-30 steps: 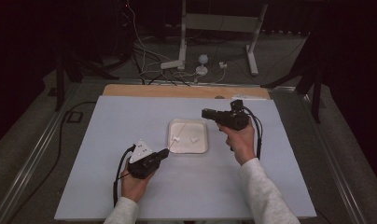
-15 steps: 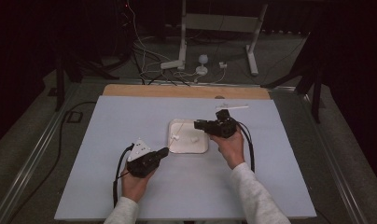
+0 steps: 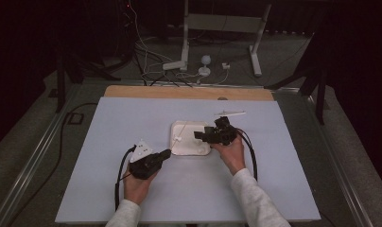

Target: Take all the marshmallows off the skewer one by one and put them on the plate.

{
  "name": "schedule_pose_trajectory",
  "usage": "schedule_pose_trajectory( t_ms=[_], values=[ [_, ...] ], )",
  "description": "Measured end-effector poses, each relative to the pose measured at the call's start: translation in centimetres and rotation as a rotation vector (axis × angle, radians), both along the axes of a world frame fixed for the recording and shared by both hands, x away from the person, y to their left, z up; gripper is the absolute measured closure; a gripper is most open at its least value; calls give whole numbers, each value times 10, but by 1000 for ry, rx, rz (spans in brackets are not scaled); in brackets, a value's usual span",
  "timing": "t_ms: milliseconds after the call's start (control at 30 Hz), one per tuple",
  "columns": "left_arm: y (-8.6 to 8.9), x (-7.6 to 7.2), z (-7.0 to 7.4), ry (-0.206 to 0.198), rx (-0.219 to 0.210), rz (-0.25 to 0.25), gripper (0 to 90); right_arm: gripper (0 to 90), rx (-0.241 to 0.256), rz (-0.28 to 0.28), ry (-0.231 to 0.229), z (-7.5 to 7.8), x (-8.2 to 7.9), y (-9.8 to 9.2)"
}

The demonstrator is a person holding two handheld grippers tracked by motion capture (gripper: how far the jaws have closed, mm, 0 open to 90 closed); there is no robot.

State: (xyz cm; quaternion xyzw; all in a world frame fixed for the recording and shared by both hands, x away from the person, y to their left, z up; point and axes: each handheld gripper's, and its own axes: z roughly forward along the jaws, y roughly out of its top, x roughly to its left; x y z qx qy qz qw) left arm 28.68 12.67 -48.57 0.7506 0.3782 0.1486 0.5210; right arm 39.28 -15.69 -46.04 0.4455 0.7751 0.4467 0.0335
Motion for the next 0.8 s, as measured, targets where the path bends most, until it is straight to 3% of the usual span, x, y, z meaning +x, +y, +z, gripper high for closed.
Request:
schedule_pose_trajectory(
  t_ms=[233,367,800],
  values=[
    [0,1,0,3,-8,6,900,250,36,48,-19,8,-8,3],
    [0,1,0,2,-7,9,900,225,86,66,-13,13,-12,2],
    [-4,0,1,-4,-16,-1,900,213,153,133,7,15,-20,14]
  ],
)
